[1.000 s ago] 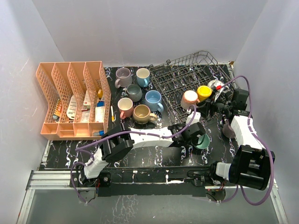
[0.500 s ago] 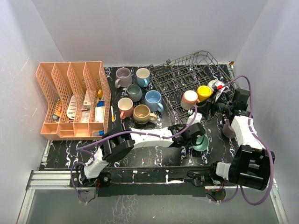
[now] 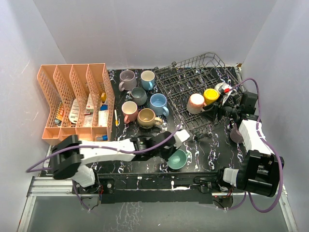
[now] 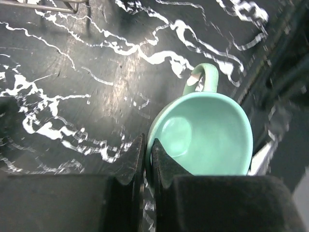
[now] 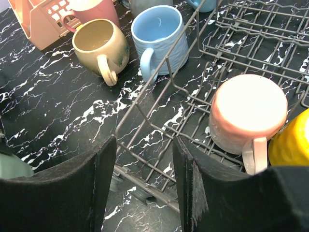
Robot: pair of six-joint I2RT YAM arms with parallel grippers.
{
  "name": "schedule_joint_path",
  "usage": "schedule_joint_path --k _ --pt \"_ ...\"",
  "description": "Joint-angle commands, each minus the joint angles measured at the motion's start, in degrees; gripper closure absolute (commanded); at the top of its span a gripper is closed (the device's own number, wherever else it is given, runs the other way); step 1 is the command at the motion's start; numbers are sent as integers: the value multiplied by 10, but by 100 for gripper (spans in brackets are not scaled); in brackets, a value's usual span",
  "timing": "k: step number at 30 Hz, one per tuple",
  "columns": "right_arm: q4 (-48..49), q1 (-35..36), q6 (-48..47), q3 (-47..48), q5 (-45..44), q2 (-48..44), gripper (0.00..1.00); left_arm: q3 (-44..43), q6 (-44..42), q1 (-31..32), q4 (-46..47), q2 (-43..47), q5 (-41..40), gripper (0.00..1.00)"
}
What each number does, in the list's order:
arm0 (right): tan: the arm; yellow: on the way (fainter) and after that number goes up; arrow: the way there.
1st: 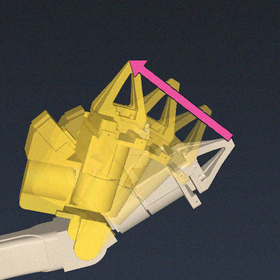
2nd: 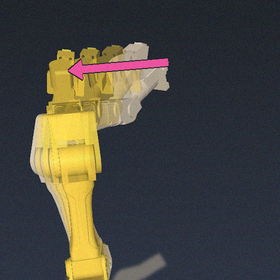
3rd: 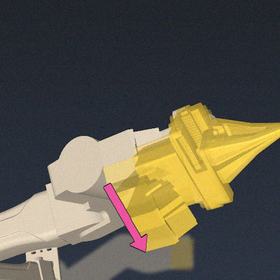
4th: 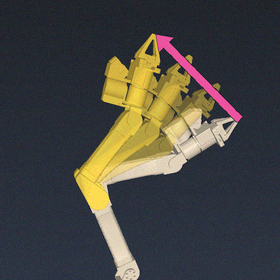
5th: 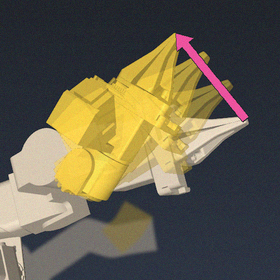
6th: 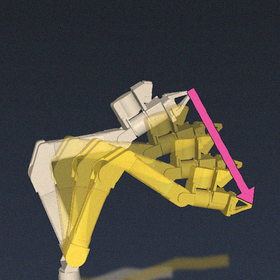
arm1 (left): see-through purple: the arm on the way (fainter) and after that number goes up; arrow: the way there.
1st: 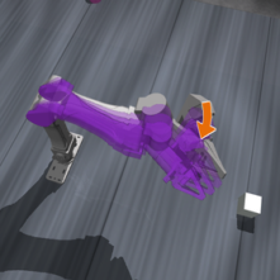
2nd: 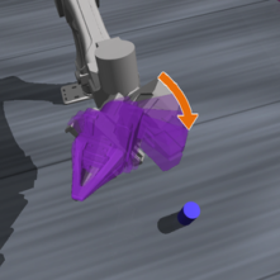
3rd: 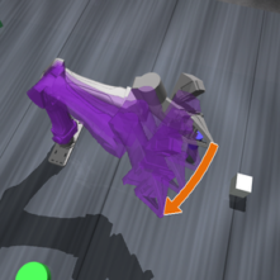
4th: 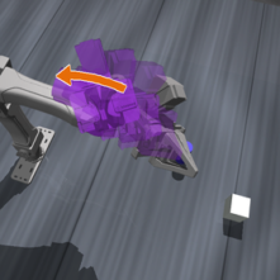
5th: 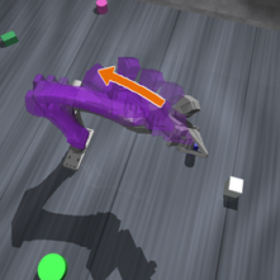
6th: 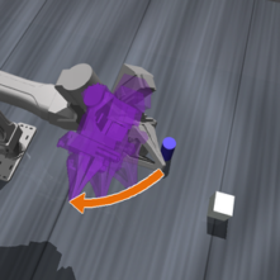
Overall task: Load the cups into the dish rack
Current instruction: Move the dish rack to the center of the board.
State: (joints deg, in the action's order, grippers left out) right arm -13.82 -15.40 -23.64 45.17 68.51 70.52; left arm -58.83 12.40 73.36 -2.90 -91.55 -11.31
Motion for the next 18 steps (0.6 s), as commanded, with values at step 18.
schedule_joint_path --k 18 --pt "17 -1 -6 -4 11 -3 47 129 -312 -187 -154 201 251 100"
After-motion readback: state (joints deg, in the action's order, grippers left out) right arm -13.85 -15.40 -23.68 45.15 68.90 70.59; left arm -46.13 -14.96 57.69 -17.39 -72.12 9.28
